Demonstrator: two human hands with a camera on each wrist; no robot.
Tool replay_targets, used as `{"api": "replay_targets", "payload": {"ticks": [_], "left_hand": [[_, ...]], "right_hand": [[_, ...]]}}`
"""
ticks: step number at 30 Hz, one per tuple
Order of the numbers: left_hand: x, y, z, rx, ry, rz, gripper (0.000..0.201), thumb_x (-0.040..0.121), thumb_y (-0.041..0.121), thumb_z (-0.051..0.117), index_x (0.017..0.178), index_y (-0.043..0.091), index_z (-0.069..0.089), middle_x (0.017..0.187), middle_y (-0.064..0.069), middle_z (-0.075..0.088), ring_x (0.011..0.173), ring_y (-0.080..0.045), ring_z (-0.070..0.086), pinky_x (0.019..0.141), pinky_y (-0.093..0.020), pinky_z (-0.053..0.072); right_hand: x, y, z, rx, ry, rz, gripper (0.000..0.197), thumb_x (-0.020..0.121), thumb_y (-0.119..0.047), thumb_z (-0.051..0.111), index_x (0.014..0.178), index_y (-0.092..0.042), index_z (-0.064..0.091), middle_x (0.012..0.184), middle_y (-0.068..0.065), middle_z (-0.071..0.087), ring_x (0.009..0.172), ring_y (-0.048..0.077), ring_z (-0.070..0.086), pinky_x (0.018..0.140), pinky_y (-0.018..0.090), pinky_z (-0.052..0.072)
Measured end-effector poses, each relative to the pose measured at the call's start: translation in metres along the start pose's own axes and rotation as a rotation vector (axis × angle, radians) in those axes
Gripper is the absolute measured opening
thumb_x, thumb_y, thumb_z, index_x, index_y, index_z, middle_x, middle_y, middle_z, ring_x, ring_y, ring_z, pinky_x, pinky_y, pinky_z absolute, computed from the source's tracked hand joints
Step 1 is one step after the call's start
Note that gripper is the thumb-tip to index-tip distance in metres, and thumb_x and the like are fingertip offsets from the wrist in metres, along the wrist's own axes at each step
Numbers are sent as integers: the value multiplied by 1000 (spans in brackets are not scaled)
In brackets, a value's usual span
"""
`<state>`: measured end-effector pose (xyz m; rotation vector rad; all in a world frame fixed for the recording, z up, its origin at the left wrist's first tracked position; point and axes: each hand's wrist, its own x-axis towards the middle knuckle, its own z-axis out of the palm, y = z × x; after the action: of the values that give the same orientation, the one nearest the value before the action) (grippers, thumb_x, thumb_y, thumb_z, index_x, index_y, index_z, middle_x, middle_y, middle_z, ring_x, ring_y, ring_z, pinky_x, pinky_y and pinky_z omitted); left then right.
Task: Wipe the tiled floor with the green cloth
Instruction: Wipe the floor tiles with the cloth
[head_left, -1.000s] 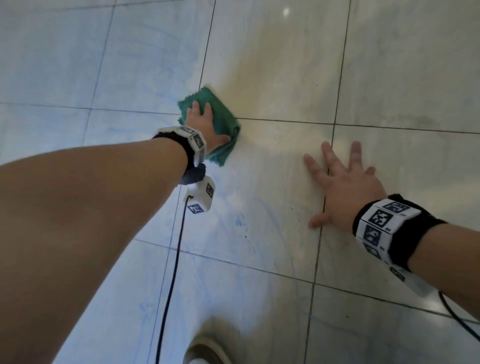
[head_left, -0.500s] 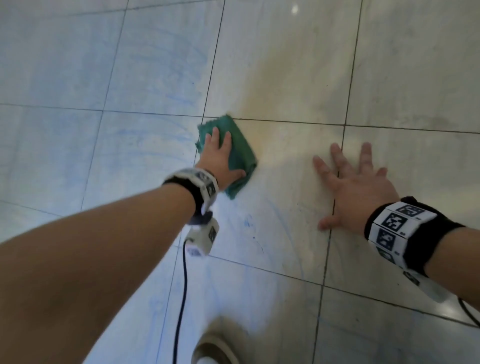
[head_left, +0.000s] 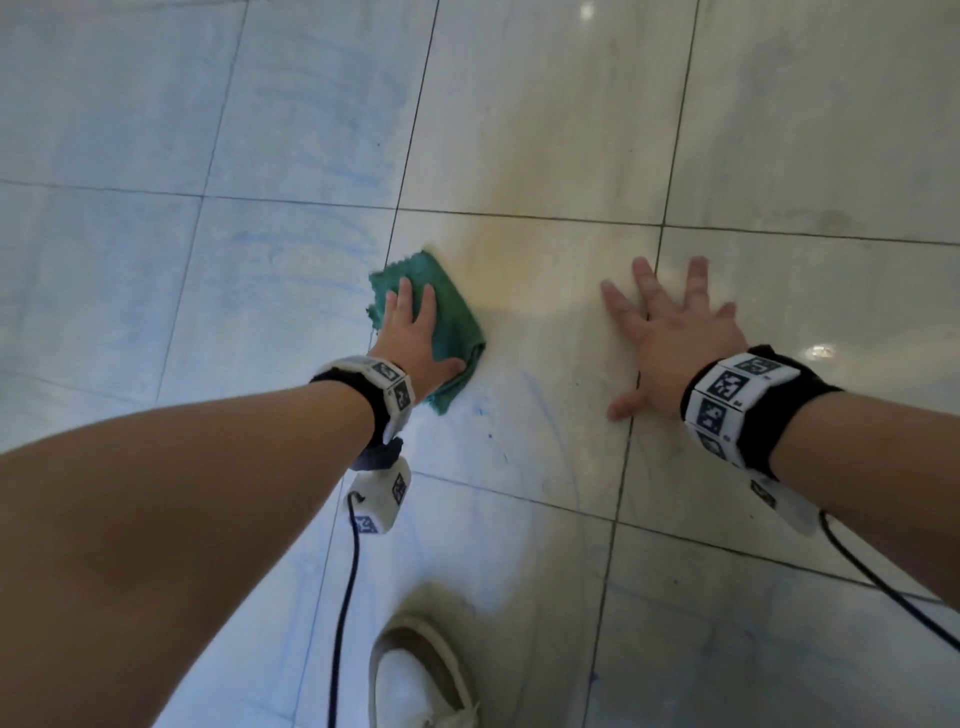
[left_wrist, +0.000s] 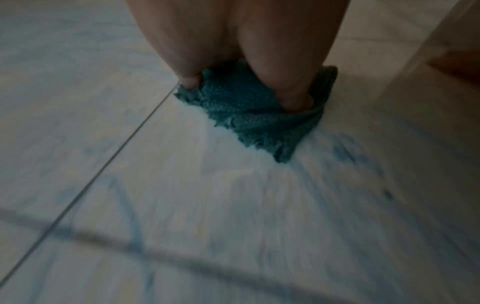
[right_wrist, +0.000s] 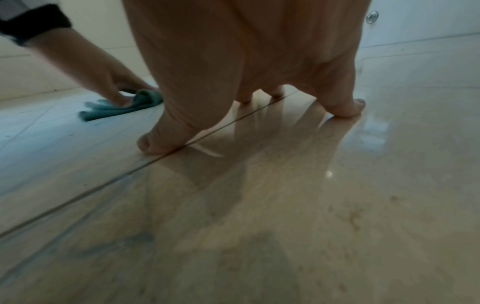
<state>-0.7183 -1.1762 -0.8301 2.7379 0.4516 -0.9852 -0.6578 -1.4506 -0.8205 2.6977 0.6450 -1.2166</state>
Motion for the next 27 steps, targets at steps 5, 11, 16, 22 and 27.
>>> {"api": "replay_targets", "payload": {"ticks": [5,11,16,22,27], "left_hand": [[-57,42,49,88,-97,90,108,89,47,66,156,16,-13,159,-11,-30,149,-31,-20,122,-50,9],[-62,140,71,193,-131,344,103,91,43,64,157,18,-11,159,-9,-31,149,-29,-22,123,-49,3],[-54,122,67,222,-113,422,104,89,51,64,157,21,-10,160,-6,-29,149,-25,-20,121,-45,3],[-39,-2,31,131,-65,111,111,86,49,69,157,14,-9,161,-16,-23,149,-35,-16,122,-43,-2],[-35,-24,19,136,-76,13,109,89,46,67,156,12,-12,161,-15,-24,150,-35,-15,123,-46,6]], "right_hand": [[-2,2,4,-5,47,-19,139,61,-80,71,152,-36,-24,160,-1,-32,144,53,-20,113,70,19],[-13,9,10,-21,65,-29,121,75,-66,71,156,-36,-15,163,-4,-25,149,43,-16,118,62,18],[-22,17,14,-26,58,-31,127,71,-67,75,155,-38,-15,163,-6,-26,150,37,-17,118,58,19],[-24,15,13,-5,41,-23,131,68,-68,77,155,-39,-17,161,-8,-30,149,37,-22,117,61,19],[-26,13,13,-12,30,-13,131,68,-69,76,155,-38,-17,161,-7,-31,149,37,-22,116,62,18]]}}
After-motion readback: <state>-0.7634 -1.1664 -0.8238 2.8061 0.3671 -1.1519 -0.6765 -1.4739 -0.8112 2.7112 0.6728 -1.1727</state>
